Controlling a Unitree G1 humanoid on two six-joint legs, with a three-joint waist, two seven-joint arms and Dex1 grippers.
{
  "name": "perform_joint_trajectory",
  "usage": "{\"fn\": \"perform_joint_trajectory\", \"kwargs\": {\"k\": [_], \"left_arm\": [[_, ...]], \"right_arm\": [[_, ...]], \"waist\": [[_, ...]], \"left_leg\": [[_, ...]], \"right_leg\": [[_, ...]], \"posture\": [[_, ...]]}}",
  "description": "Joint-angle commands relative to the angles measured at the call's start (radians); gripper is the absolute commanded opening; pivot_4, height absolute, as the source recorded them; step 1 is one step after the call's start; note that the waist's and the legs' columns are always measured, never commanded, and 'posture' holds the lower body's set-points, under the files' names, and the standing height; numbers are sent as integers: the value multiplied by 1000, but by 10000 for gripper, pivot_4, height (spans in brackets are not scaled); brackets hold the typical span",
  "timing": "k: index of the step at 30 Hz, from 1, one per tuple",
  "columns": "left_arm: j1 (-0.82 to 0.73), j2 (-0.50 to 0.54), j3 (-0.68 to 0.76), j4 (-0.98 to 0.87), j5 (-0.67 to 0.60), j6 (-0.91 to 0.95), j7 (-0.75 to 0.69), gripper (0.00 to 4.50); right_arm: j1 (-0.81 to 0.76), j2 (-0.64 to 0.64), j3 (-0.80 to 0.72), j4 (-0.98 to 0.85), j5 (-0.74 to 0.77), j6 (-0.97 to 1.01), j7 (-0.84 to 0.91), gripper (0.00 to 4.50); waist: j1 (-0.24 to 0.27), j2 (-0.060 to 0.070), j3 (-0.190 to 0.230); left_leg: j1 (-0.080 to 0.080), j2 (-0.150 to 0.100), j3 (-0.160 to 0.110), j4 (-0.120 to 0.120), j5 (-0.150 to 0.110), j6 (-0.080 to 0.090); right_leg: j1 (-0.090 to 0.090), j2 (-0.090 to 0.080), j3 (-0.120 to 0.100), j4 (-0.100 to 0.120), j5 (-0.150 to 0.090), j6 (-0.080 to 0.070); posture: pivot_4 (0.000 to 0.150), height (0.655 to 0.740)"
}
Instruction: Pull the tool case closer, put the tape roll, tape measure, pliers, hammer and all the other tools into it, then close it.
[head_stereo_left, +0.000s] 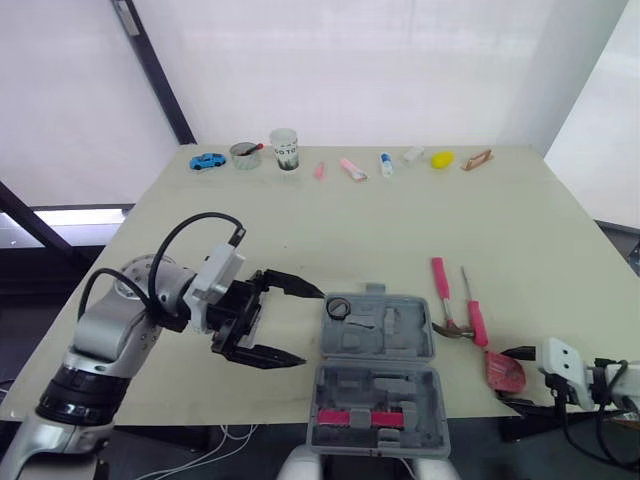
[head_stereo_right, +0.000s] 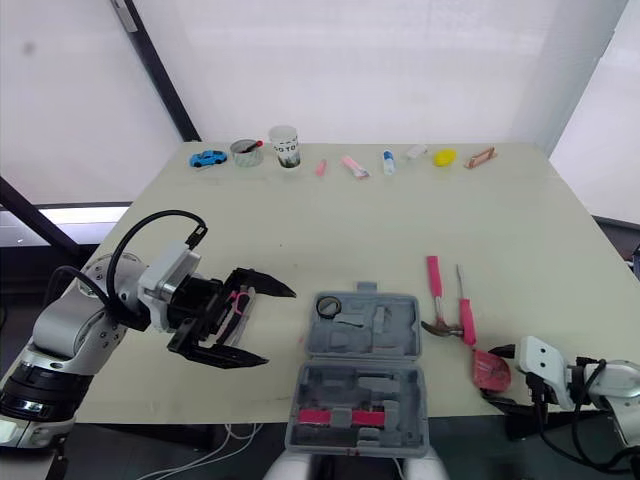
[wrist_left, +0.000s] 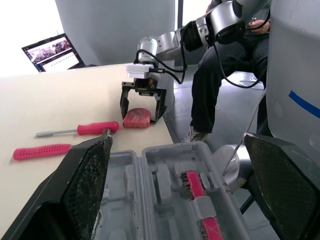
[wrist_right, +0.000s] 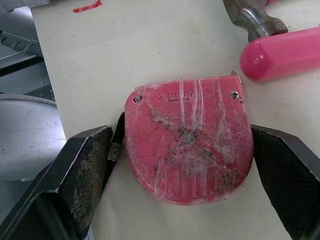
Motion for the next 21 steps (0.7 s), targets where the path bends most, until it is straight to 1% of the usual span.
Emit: {"fn": "perform_joint_trajectory", "kwargs": {"k": [1,6,14,17,18,19,21], "left_arm": [[3,5,15,-30,-3,-7,-52,45000],[-5,0,11,-29,-1,-6,-48,45000],[-29,-3,1,-24,2,-4,-54,45000],[-33,-4,-3,-18,4,-8,-56,45000],[-32,-4,-4,-17,4,-11,-56,45000],[-32,-3,-4,-16,4,-13,-56,45000],[-31,-3,-5,-15,4,-16,-56,45000]], "right_arm": [[-3,2,-8,14,15,-24,-1,44645],[-7,34,-32,36,53,-48,-18,44645],[3,42,-27,77,40,-96,-42,44645],[5,43,-27,82,48,-95,-41,36708],[6,41,-27,84,48,-98,-40,33109],[7,40,-27,86,48,-100,-41,31024],[6,36,-28,91,51,-102,-40,31024]], "waist": [[0,0,0],[0,0,0],[0,0,0],[-1,0,0],[-1,0,0],[-1,0,0],[-1,0,0]], "left_leg": [[0,0,0,0,0,0],[0,0,0,0,0,0],[0,0,0,0,0,0],[0,0,0,0,0,0],[1,0,0,0,0,0],[1,0,0,0,0,0],[1,0,0,0,0,0]], "right_leg": [[0,0,0,0,0,0],[0,0,0,0,0,0],[0,0,0,0,0,0],[0,0,1,0,0,0],[0,0,1,0,0,0],[0,0,1,0,0,0],[0,0,1,0,0,0]], "posture": [[1500,7400],[1500,7400],[1500,7400],[1500,7400],[1500,7400],[1500,7400],[1500,7400]]}}
